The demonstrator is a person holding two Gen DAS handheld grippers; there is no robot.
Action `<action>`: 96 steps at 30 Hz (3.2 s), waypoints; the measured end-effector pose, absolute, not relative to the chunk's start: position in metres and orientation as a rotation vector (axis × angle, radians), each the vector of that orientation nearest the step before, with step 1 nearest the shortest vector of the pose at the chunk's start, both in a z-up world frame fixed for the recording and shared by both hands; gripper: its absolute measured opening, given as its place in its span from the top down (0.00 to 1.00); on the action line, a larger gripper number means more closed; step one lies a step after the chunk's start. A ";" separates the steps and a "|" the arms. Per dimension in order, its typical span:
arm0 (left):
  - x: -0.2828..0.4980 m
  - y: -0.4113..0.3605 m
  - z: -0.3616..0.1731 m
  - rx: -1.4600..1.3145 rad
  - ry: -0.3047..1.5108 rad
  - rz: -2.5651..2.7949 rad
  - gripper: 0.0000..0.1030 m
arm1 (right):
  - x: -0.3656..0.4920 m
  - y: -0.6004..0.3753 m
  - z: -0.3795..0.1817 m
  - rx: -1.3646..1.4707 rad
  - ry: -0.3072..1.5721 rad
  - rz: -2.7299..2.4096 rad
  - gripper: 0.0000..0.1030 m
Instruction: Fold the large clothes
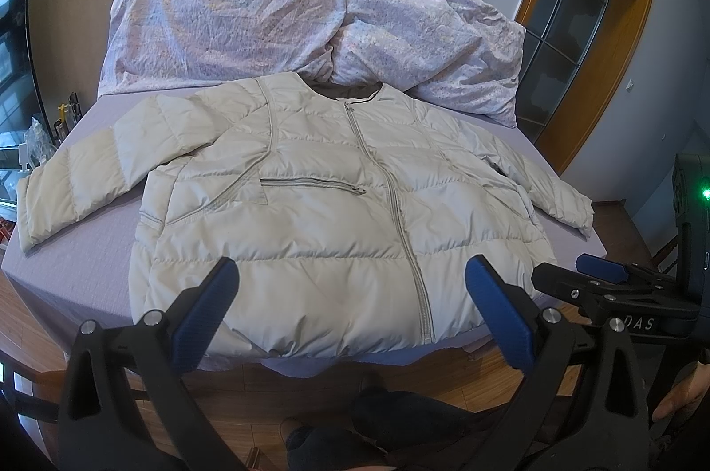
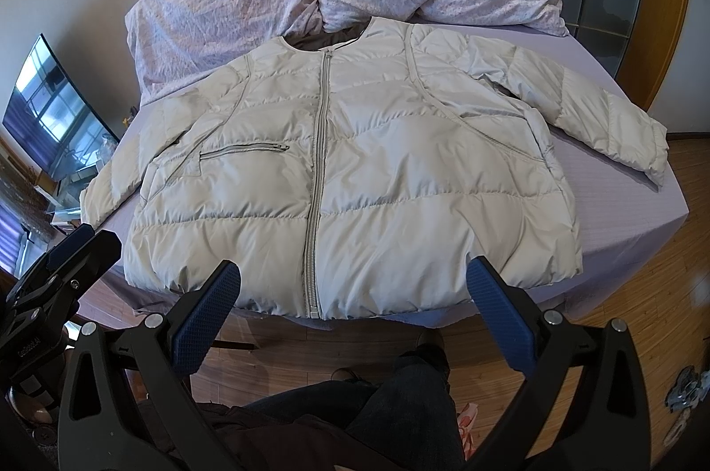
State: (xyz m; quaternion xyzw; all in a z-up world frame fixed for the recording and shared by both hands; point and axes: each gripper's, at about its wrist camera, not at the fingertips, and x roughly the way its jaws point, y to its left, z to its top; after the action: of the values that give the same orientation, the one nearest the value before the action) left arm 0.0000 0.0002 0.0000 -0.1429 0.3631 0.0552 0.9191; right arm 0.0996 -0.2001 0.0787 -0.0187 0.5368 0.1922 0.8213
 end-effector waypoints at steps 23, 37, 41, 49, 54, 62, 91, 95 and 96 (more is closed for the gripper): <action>0.000 0.000 0.000 -0.292 0.745 0.113 0.02 | 0.100 -0.200 0.079 -0.038 1.140 0.410 0.01; 0.000 0.000 0.000 -0.292 0.745 0.113 0.02 | 0.100 -0.200 0.079 -0.038 1.139 0.410 0.01; 0.000 0.000 0.000 -0.292 0.746 0.113 0.02 | 0.101 -0.200 0.079 -0.037 1.140 0.410 0.01; 0.000 0.000 0.000 -0.293 0.747 0.114 0.02 | 0.103 -0.201 0.079 -0.035 1.141 0.408 0.01; 0.000 0.000 0.000 -0.291 0.750 0.113 0.02 | 0.110 -0.202 0.076 -0.030 1.147 0.402 0.01; 0.022 0.005 -0.008 -0.290 0.773 0.125 0.02 | 0.127 -0.201 0.070 -0.018 1.168 0.401 0.01; 0.161 0.035 -0.044 -0.275 0.954 0.269 0.02 | 0.333 -0.362 -0.012 0.342 1.168 -0.033 0.01; 0.176 0.036 -0.050 -0.267 0.982 0.286 0.02 | 0.354 -0.397 -0.026 0.346 1.189 -0.121 0.01; 0.180 0.036 -0.051 -0.264 0.990 0.291 0.02 | 0.359 -0.408 -0.030 0.348 1.194 -0.152 0.01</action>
State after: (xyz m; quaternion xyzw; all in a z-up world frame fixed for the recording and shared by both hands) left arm 0.1798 0.0364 -0.0514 -0.1259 0.4719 0.1387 0.8615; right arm 0.3592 -0.4079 -0.0296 0.1629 0.5586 -0.0711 0.8102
